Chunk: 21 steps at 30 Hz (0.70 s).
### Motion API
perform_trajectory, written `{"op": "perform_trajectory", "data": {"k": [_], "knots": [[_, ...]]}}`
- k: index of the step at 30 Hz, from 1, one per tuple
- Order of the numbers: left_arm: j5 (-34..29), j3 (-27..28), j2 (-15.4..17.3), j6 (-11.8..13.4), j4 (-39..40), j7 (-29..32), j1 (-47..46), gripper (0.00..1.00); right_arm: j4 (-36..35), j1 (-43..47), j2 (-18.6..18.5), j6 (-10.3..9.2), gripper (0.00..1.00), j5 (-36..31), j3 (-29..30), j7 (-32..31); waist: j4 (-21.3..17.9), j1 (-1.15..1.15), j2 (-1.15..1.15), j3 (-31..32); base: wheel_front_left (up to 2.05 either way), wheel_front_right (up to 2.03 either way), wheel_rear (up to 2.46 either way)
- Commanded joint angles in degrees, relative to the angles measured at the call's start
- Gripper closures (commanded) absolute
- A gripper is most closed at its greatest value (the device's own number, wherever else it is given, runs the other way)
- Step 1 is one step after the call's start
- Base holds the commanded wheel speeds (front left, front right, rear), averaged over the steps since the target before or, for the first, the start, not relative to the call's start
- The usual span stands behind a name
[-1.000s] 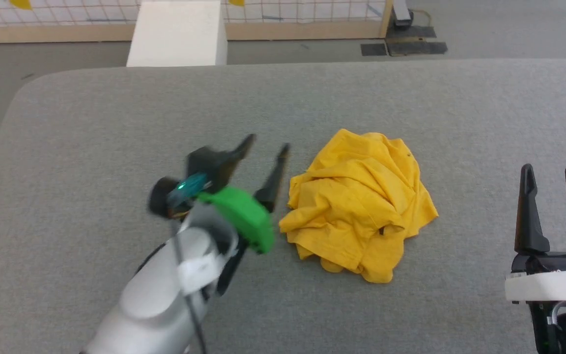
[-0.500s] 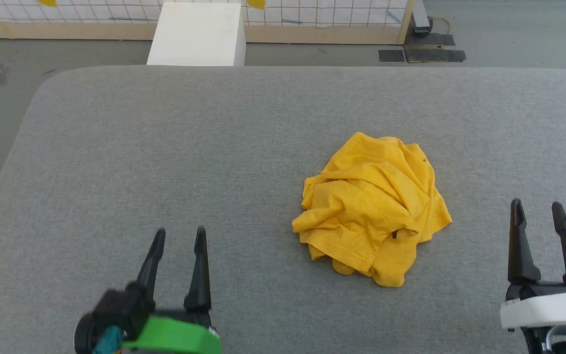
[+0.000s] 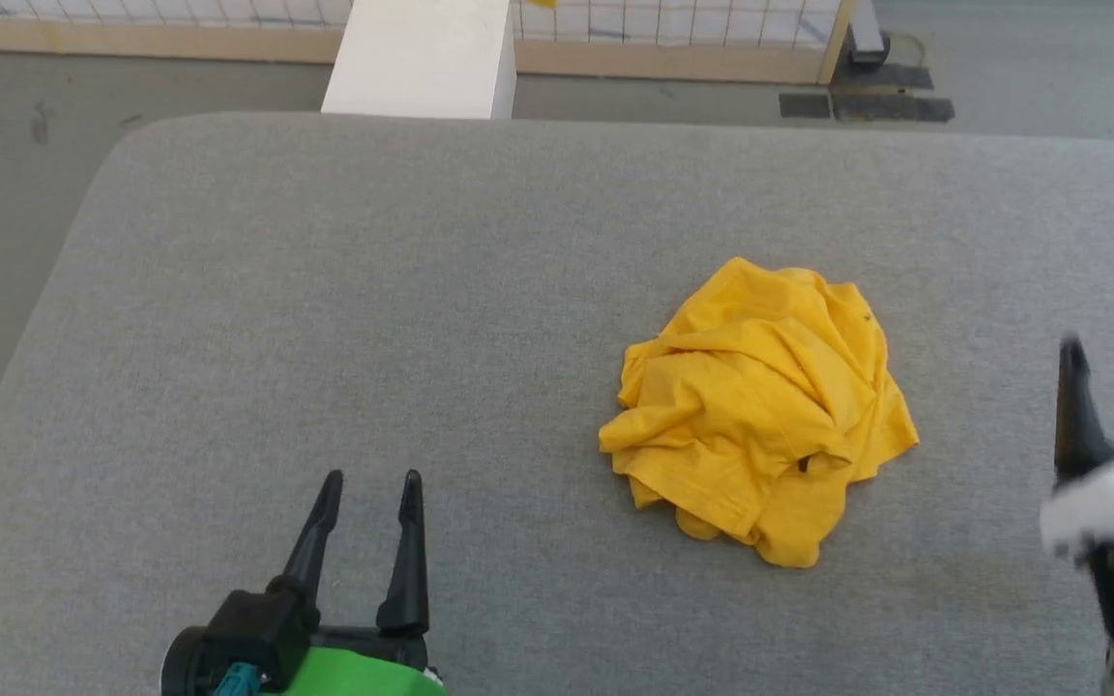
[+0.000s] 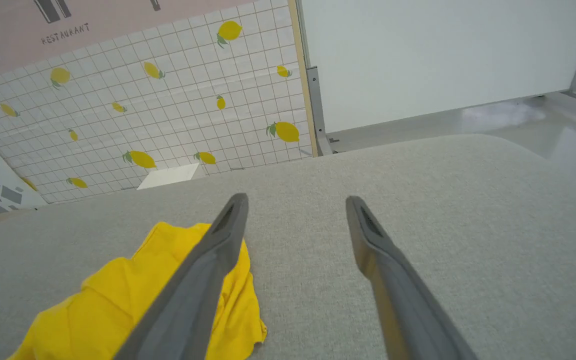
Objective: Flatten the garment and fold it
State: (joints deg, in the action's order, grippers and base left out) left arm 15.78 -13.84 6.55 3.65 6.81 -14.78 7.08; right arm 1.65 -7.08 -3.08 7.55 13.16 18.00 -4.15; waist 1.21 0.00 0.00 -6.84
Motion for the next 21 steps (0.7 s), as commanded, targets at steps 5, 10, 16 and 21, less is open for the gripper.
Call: {"op": "perform_trajectory", "data": {"k": [5, 10, 16, 21], "knots": [[-1.3, 0.5, -1.8, -2.5, -1.8, -0.2, -2.3, 0.0, 1.3, -10.7, 0.2, -0.06, 0.0, -4.4, -1.2, -11.0, 1.5, 0.0, 0.0, -4.0, 0.0, 0.0, 0.0], [-1.9, 0.3, -2.8, -4.1, -3.3, -0.2, -4.1, 0.0, 4.4, -16.9, -3.5, -0.06, 0.0, -6.7, -4.9, -19.5, 3.2, 0.0, 0.0, -6.8, 0.0, 0.0, 0.0], [-2.1, 0.0, -3.4, -5.3, -4.9, -0.2, -6.1, 0.0, 10.7, -20.8, -7.8, -0.06, 0.0, -8.0, -7.9, -25.9, 5.9, 0.0, 0.0, -9.0, 0.0, 0.0, 0.0], [-2.0, -0.2, -3.6, -5.8, -5.6, -0.2, -6.9, 0.0, 15.4, -21.6, -9.9, -0.06, 0.0, -8.3, -8.6, -30.9, 8.3, 0.0, 0.0, -10.2, 0.0, 0.0, 0.0]]}}
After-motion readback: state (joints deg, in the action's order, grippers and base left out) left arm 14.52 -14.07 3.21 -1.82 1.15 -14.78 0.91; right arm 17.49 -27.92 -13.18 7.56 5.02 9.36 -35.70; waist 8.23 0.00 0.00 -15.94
